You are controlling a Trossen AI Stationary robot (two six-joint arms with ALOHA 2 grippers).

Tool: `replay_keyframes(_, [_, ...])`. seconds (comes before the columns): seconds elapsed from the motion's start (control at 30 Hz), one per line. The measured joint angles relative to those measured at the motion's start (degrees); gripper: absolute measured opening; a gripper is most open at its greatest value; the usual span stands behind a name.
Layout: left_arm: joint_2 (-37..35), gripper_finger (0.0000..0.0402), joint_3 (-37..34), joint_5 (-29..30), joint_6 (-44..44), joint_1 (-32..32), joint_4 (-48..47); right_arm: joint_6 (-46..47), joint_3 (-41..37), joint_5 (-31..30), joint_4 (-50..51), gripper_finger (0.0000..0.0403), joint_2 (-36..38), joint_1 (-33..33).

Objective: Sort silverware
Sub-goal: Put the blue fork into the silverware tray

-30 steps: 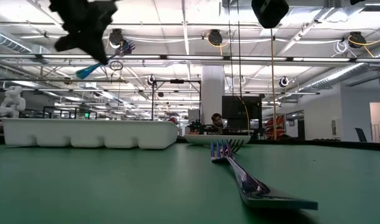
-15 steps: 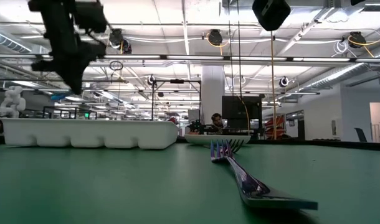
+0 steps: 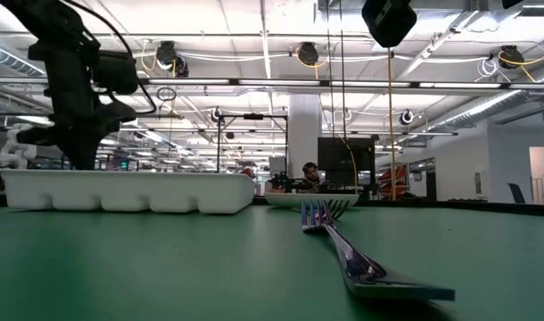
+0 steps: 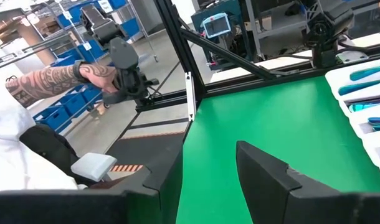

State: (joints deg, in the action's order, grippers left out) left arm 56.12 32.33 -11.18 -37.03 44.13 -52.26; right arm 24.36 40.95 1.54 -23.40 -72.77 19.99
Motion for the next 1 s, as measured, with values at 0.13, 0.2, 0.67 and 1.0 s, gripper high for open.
replay_keyframes(0.13, [0.8,0.0001,-0.8,-0.3,-1.4,0.7,0.5,-0.1,0.0,0.0,0.0,0.0137,0.0,0.0])
replay_keyframes(0.2, [1.5,0.0001,-0.8,-0.4,-1.7,0.7,0.4,-0.1,0.0,0.0,0.0,0.0137,0.0,0.0])
replay_keyframes(0.67, [6.7,0.0002,-0.8,-2.7,-3.0,0.6,0.4,-0.1,0.0,0.0,0.0,0.0137,0.0,0.0])
replay_keyframes(1.0, [6.9,0.0024,-0.8,-2.7,-1.2,0.6,0.8,-0.1,0.0,0.0,0.0,0.0137,0.0,0.0])
